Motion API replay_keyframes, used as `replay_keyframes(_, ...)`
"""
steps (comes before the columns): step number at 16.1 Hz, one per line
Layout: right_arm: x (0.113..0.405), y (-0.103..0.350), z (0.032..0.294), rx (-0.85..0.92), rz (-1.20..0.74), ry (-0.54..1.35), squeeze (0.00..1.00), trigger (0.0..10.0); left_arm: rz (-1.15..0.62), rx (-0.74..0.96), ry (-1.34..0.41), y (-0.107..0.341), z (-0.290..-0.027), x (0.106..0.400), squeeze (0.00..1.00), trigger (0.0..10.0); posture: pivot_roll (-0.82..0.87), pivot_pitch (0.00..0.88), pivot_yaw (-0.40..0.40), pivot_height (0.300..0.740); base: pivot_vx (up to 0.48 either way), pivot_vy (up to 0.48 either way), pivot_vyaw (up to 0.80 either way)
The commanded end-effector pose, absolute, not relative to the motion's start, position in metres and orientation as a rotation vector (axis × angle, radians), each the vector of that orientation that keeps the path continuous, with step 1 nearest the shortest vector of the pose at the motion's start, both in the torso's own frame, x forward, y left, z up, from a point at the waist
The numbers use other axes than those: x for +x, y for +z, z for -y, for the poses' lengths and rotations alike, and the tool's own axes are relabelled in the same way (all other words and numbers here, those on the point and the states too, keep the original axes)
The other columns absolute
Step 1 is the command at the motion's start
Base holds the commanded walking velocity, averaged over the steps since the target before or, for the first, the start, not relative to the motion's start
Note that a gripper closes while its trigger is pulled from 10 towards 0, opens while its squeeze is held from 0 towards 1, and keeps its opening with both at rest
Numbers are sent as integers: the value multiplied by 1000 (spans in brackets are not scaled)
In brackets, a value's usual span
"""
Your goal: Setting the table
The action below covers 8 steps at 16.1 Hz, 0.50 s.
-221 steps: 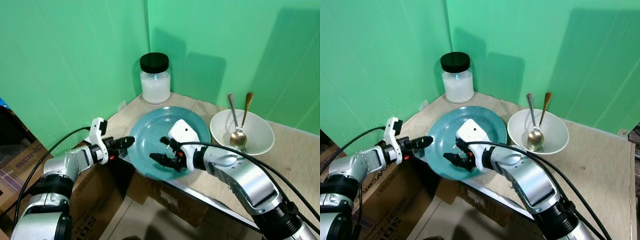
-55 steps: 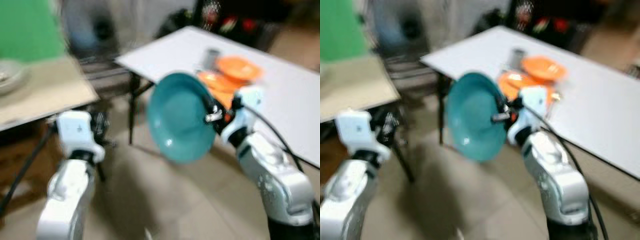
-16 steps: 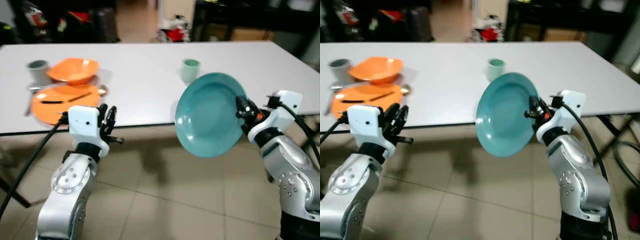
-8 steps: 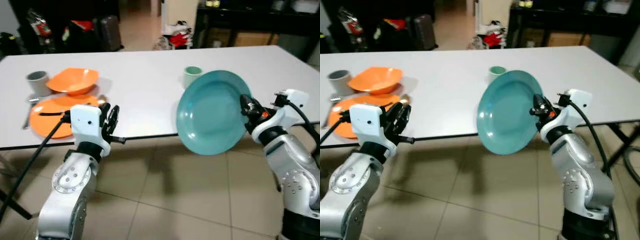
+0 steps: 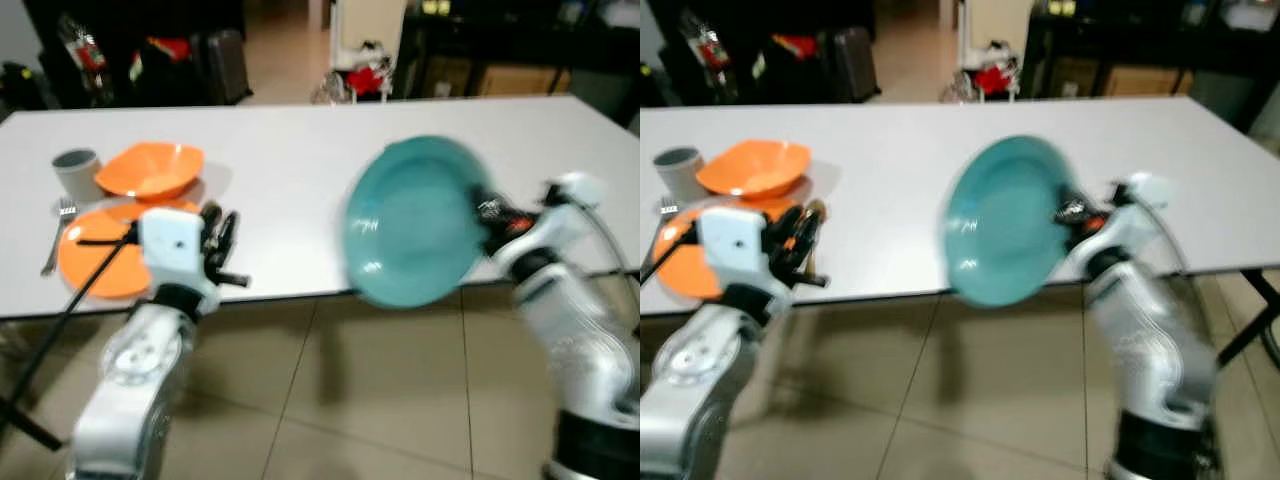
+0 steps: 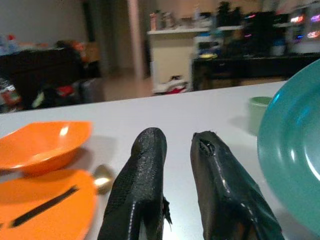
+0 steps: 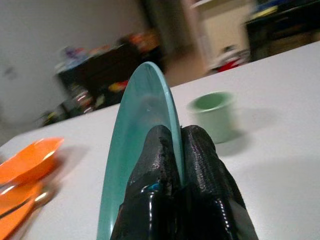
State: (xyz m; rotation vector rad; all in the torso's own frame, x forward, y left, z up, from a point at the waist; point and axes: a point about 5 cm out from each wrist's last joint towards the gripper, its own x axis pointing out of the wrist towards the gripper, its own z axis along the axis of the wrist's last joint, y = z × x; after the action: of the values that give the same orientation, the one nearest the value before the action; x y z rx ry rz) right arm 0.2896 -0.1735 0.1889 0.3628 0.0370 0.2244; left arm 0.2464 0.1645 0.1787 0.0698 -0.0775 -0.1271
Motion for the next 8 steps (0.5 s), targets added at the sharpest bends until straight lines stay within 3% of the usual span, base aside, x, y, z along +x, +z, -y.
replay_keyframes(1,292,195,179,359,-9,219,0,10000,79,65,-148,179,-160,246,0,10000,-58,0,13,740,319,0,0)
replay_keyframes(8,312,187,163,386,-35,257,0,10000,71,69,-161,179,-160,243,0,10000,-34,0,7,740,317,0,0)
